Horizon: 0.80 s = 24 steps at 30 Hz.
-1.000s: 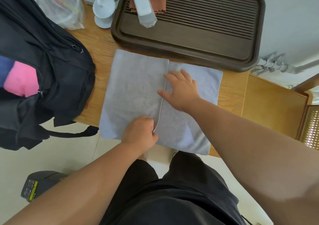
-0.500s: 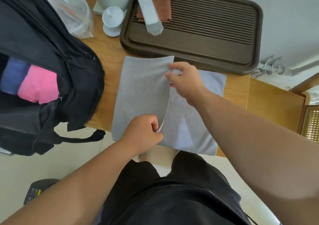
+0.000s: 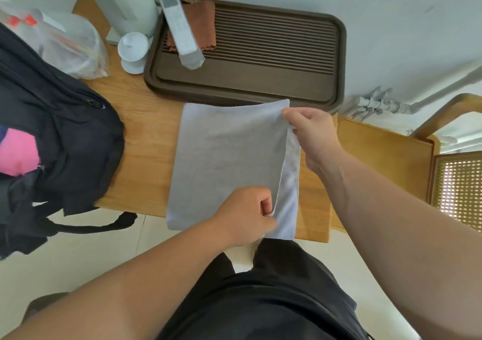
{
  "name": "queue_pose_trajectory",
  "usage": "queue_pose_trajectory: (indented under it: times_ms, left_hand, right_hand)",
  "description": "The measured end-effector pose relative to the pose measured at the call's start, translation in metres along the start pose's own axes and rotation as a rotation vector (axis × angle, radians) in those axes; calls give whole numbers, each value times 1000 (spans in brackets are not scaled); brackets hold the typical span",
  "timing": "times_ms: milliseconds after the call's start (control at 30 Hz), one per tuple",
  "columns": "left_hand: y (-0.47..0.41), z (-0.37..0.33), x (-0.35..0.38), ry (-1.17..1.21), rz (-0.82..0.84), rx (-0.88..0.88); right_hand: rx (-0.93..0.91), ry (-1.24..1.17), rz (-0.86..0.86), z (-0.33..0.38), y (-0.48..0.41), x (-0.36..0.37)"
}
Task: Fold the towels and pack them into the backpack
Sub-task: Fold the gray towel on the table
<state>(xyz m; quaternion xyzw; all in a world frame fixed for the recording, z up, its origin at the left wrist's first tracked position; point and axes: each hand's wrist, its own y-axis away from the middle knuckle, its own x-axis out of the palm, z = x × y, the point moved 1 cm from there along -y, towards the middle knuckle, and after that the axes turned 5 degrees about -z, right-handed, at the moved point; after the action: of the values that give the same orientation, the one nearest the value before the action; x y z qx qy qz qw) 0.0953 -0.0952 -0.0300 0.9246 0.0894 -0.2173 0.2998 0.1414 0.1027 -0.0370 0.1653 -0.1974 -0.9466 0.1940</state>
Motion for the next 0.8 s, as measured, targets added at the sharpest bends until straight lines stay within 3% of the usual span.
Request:
queue_pose_trajectory:
  times_ms: [167,333,600,800]
  left_hand:
    - [-20,10,44,-69,-11,-83]
    - [-24,22,57,-117,-66,-195]
    - [1,-23,14,203,-76,-244]
    - [-7,-40,43,100,-29,-145]
  right_hand:
    - [179,85,231,-36,-15,-20]
    - [193,131,308,-48,-22,-25]
    - [-17,-106,195,-12,-18,-42]
    - [16,-50,111,-32,-20,-66]
